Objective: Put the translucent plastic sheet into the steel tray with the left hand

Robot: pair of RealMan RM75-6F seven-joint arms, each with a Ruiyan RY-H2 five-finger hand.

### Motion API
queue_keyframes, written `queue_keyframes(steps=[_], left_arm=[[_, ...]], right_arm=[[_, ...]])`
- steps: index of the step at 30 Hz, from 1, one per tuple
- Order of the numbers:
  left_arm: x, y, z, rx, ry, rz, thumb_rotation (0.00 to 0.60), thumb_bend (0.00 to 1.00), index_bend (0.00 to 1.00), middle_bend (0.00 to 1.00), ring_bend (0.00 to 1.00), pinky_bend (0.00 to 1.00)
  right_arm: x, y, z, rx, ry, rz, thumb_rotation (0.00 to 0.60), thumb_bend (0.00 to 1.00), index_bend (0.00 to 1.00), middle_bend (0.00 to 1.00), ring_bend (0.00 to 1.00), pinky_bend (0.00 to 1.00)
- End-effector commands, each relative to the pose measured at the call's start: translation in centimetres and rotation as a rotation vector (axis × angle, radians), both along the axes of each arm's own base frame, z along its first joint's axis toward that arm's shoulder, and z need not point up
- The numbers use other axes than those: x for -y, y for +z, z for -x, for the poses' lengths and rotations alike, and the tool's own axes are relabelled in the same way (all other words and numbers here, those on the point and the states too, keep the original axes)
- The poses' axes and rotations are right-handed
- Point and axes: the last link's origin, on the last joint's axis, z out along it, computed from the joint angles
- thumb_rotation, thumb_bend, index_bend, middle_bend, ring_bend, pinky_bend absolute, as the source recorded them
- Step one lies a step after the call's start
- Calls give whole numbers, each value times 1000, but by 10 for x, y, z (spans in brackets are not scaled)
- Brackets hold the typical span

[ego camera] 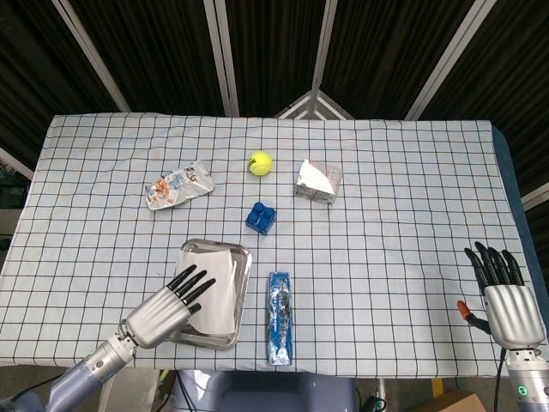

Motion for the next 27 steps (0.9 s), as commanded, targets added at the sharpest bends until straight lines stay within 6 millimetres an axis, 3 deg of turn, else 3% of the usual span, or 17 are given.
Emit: queue_keyframes(steps=[1, 7, 27], left_arm=[[-1, 0, 12, -52, -44, 13, 600, 471, 570, 73, 0, 0], [-5, 3, 23, -79, -54, 49, 600, 471, 570, 64, 0, 0], [-18, 2, 23, -144, -99, 48, 600, 471, 558, 48, 0, 0]], right_arm=[[0, 0, 0, -1, -1, -1, 600, 314, 0, 0, 0, 0], [0, -1, 0, -3, 0, -4, 600, 314, 0, 0, 0, 0], [0, -1, 0, 3, -4, -7, 600, 314, 0, 0, 0, 0]])
